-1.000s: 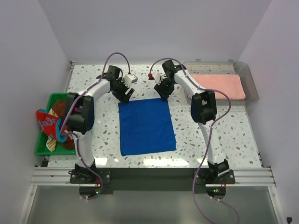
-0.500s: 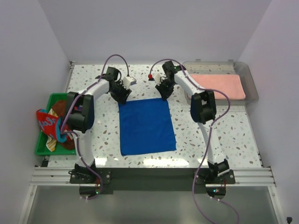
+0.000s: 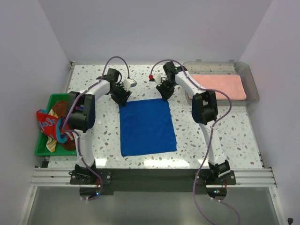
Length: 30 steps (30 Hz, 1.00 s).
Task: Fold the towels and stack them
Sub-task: Fold the towel
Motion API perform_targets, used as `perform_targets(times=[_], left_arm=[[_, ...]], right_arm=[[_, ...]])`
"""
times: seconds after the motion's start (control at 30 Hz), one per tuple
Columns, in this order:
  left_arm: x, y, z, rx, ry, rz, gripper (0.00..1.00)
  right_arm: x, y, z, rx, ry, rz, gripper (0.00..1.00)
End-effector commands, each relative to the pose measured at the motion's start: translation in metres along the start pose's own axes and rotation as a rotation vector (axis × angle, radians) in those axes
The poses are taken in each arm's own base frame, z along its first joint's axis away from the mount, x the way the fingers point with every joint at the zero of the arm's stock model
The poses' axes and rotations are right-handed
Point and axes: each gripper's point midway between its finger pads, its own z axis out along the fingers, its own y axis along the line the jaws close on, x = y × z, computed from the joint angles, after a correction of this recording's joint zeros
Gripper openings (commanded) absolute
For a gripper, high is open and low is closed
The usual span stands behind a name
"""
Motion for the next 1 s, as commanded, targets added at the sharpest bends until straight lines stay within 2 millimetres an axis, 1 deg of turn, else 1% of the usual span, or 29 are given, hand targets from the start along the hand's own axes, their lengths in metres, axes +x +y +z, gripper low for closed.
perform_targets(times=[0.0, 0.13, 0.23, 0.33, 0.47, 0.5, 0.57, 0.6, 0.67, 0.7, 0.73, 0.8, 0.83, 0.9, 0.93, 0.97], left_arm=[[0.019, 0.003, 0.007, 0.02, 0.056, -0.028, 0.5], [0.032, 0.002, 0.008, 0.01, 0.102, -0.042, 0.5], [0.038, 0.006, 0.007, -0.017, 0.126, -0.043, 0.5], [0.045, 0.008, 0.008, -0.029, 0.159, -0.051, 0.47], [0.053, 0.003, 0.014, -0.001, 0.184, -0.06, 0.35], [0.055, 0.002, 0.015, 0.006, 0.192, -0.061, 0.3], [0.054, 0.001, 0.017, 0.019, 0.188, -0.056, 0.23], [0.052, 0.002, 0.017, 0.017, 0.184, -0.053, 0.13], [0.046, 0.006, 0.015, 0.012, 0.175, -0.042, 0.05], [0.043, 0.007, 0.014, 0.01, 0.173, -0.04, 0.0], [0.034, 0.014, 0.011, -0.011, 0.156, -0.03, 0.0], [0.022, 0.021, 0.006, -0.037, 0.127, -0.01, 0.0], [0.009, 0.027, 0.002, -0.055, 0.095, 0.002, 0.0], [-0.008, 0.035, -0.007, -0.085, 0.044, 0.018, 0.0], [-0.019, 0.037, -0.012, -0.096, 0.013, 0.026, 0.0], [-0.029, 0.039, -0.02, -0.114, -0.023, 0.034, 0.0]], right_arm=[[0.015, 0.011, 0.0, -0.028, 0.049, 0.023, 0.0], [0.018, 0.01, -0.001, -0.021, 0.055, 0.031, 0.0], [0.017, 0.011, -0.002, -0.022, 0.053, 0.031, 0.0], [0.017, 0.01, -0.002, -0.013, 0.054, 0.03, 0.0], [0.016, 0.01, -0.003, -0.013, 0.051, 0.034, 0.0], [0.016, 0.01, -0.003, -0.012, 0.047, 0.036, 0.0], [0.013, 0.009, -0.004, -0.007, 0.039, 0.036, 0.0], [0.01, 0.009, -0.006, -0.001, 0.03, 0.03, 0.0], [0.005, 0.004, -0.008, 0.021, 0.011, 0.027, 0.0], [0.002, 0.001, -0.013, 0.04, 0.0, 0.026, 0.0], [-0.003, -0.005, -0.015, 0.076, -0.012, 0.02, 0.0], [-0.01, -0.012, -0.022, 0.117, -0.033, 0.019, 0.0], [-0.019, -0.017, -0.031, 0.153, -0.068, 0.011, 0.0], [-0.025, -0.024, -0.04, 0.208, -0.086, 0.009, 0.0], [-0.037, -0.03, -0.055, 0.256, -0.132, 0.001, 0.0], [-0.04, -0.035, -0.06, 0.283, -0.147, 0.0, 0.0]])
